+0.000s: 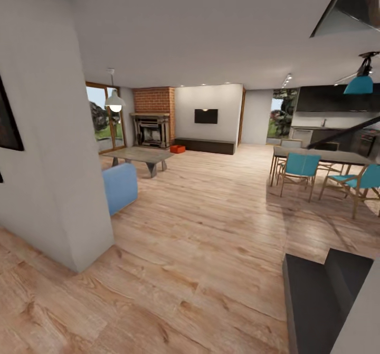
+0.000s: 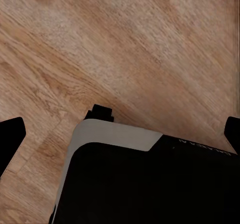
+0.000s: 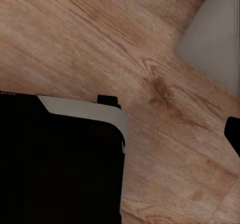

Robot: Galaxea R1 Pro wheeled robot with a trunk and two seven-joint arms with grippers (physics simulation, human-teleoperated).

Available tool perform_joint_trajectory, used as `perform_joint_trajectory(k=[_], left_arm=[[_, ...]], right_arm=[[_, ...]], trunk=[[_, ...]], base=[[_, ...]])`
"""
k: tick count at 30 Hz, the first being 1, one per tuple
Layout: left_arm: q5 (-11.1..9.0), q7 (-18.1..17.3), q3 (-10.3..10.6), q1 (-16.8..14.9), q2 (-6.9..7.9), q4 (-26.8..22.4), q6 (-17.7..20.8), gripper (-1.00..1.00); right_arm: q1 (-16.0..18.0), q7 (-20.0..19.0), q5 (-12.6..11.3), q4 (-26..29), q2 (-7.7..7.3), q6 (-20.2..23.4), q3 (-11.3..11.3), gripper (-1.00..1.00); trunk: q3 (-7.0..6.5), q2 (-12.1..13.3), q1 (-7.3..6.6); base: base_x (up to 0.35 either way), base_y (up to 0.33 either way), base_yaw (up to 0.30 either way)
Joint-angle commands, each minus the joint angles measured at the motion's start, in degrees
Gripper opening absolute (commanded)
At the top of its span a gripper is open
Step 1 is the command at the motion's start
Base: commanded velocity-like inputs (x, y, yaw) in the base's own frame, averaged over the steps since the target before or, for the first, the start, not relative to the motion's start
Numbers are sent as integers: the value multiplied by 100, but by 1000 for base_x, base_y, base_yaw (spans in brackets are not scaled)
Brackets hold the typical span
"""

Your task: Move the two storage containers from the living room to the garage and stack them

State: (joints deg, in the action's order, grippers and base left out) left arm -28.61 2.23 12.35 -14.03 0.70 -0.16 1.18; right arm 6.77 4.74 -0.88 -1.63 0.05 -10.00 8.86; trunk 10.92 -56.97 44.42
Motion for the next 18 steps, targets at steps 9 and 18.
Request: perform_joint_trajectory(k=[9, 18], left_arm=[[-48, 14, 49, -3, 1, -2, 14, 100], [-48, 14, 49, -3, 1, -2, 14, 100]], right_arm=[[9, 18, 151, -14, 15, -29, 44, 100], [9, 27, 682, -18, 25, -38, 38, 100]], trunk=[[8, -5, 4], [8, -5, 4]], base=[[323, 0, -147], [323, 0, -5]])
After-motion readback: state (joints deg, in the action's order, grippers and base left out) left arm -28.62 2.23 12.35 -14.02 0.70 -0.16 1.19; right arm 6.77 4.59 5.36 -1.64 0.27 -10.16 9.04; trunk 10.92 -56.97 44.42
